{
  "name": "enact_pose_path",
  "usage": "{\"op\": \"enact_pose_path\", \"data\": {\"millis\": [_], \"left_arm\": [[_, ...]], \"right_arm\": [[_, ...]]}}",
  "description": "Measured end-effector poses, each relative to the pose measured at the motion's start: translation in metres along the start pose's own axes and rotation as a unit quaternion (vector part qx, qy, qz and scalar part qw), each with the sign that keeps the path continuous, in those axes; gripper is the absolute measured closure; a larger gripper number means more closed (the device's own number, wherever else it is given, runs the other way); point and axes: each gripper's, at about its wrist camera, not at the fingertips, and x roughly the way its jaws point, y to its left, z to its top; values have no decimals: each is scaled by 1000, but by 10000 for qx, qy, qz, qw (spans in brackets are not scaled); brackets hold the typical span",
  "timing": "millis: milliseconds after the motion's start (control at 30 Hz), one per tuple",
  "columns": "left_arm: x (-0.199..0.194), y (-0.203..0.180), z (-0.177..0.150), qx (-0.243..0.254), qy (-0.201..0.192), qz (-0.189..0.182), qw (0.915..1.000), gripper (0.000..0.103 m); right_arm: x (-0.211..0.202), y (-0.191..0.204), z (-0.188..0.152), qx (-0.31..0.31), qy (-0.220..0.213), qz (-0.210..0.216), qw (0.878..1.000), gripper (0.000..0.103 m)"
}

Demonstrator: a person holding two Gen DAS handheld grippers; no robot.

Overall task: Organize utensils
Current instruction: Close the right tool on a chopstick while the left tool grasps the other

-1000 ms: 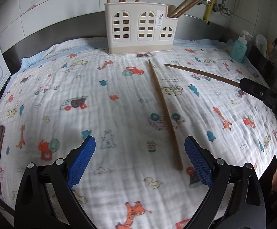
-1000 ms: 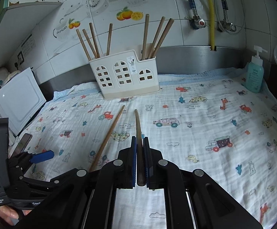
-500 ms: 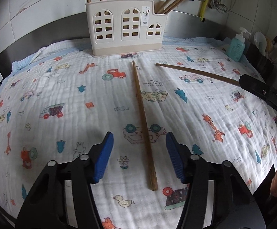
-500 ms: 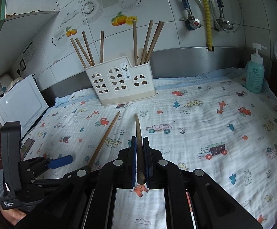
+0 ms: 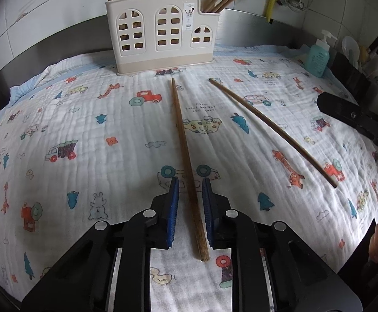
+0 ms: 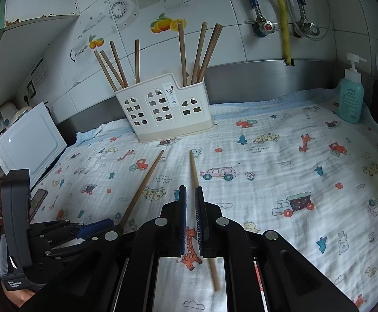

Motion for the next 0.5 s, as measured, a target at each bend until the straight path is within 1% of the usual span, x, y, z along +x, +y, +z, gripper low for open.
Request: {"op": "enact_pose_path", "data": {"millis": [33,67,100,333,500], "left_arm": [[1,1,-1,-5,27,-21,10000,85],[3,1,-1,7,64,-15,10000,90],[4,1,-2,18,84,-6,10000,91],[6,2,-1,40,118,-17,9999,91],[6,2,0,35,135,-4,9999,91]], "right_arm": [[0,0,0,-2,-3,-1,10000,96],[1,0,0,-2,1,-7,10000,96],[2,0,0,8,17,-5,10000,96],[5,-3,-3,23,86,-21,10000,96],[12,-8,-14,7,283,-48,9996,96]]}}
